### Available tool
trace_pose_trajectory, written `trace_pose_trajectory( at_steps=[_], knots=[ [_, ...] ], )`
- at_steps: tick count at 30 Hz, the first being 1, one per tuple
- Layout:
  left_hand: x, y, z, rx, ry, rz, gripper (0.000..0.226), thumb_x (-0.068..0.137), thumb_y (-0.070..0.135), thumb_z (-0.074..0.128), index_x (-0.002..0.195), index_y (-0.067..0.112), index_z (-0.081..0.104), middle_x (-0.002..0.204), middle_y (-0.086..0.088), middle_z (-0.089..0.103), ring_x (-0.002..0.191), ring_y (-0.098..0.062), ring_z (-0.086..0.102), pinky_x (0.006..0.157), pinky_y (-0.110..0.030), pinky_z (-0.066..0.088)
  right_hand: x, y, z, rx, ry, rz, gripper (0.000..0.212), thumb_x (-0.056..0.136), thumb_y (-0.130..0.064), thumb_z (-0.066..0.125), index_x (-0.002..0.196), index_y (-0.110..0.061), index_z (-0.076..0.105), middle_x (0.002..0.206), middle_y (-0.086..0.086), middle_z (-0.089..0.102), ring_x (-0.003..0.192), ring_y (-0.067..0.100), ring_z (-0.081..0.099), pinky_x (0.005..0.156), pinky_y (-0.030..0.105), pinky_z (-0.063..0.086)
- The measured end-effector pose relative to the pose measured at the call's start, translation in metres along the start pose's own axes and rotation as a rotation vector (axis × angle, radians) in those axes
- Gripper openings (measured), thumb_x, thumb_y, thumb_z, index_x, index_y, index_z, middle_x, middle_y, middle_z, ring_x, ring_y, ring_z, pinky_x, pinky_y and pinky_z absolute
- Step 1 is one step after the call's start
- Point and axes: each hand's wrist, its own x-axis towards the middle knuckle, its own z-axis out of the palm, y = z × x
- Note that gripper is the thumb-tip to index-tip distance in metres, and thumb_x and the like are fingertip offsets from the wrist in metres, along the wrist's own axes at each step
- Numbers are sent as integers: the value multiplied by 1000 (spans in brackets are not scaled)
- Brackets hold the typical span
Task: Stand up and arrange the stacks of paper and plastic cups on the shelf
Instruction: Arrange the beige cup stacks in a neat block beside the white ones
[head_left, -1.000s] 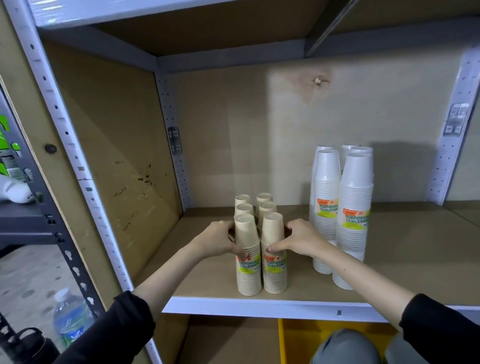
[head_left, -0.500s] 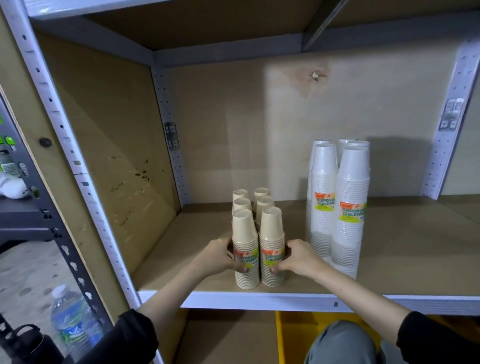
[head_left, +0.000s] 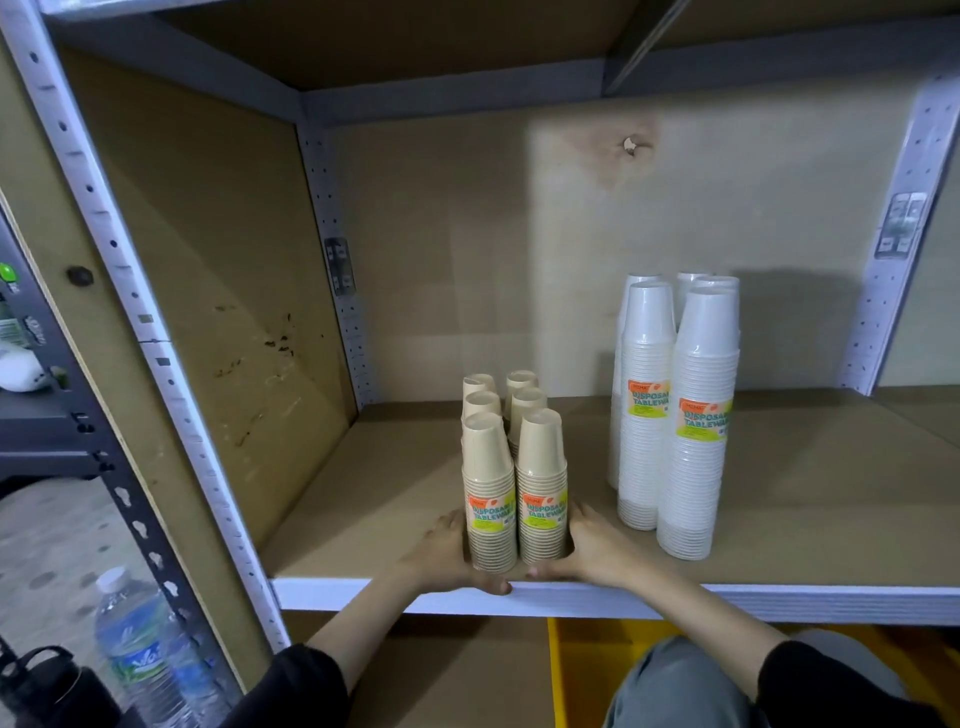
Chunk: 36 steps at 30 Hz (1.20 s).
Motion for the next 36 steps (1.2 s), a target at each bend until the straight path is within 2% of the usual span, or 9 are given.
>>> trace_pose_trajectory(
  at_steps=[2,4,6,8,13,18,21,32,36],
  knots=[
    [4,-4,7,83,51,-40,125,37,75,61,146,27,22,153,2,27,143,-22,23,119,-45,20,1,0,6,-39,-19,5,123,54,-80,58,151,-18,13,157,8,20,143,26,24,117,36,26],
    [6,-5,10,102,67,-53,128,36,77,54,148,27,18,155,1,21,144,-22,16,121,-45,14,6,5,14,-53,5,26,149,26,-98,28,151,-19,9,158,8,16,145,26,21,118,38,23],
    [8,-6,10,119,57,-38,127,37,80,50,148,27,17,156,0,20,144,-23,15,121,-45,13,13,10,21,-81,32,34,157,16,-101,11,151,-20,7,159,7,15,145,26,21,118,39,21],
    [10,-9,9,129,31,-31,129,38,87,45,149,27,15,157,0,18,145,-23,13,121,-45,11,17,13,26,-102,55,36,159,15,-101,5,151,-19,8,159,6,15,145,25,22,118,38,20],
    [19,-19,10,118,16,-21,145,26,102,28,150,28,11,160,0,12,148,-25,6,121,-48,7,23,17,32,-113,82,38,157,18,-101,3,151,-17,9,159,6,17,145,24,22,120,39,20],
    [23,-23,10,104,11,-3,140,31,100,34,149,29,12,159,0,13,148,-26,6,121,-48,7,24,18,33,-127,91,35,157,18,-101,1,151,-17,10,158,5,18,144,24,23,119,39,19],
    [25,-24,11,105,11,-11,127,42,89,43,149,28,12,159,-1,13,148,-26,5,121,-47,7,24,19,33,-128,94,33,158,17,-101,-1,151,-16,10,158,6,18,144,24,23,119,38,20],
    [32,-33,14,105,28,-4,130,39,95,41,148,29,16,158,-2,19,147,-26,11,120,-50,14,28,23,38,-150,122,35,159,17,-100,-4,150,-14,12,157,7,20,145,23,23,119,37,19],
    [34,-37,16,125,42,4,120,47,86,47,148,29,16,157,-2,22,145,-27,15,119,-49,18,29,23,38,-147,118,38,159,17,-101,-4,150,-15,14,157,7,21,145,23,23,119,38,18]
  ],
)
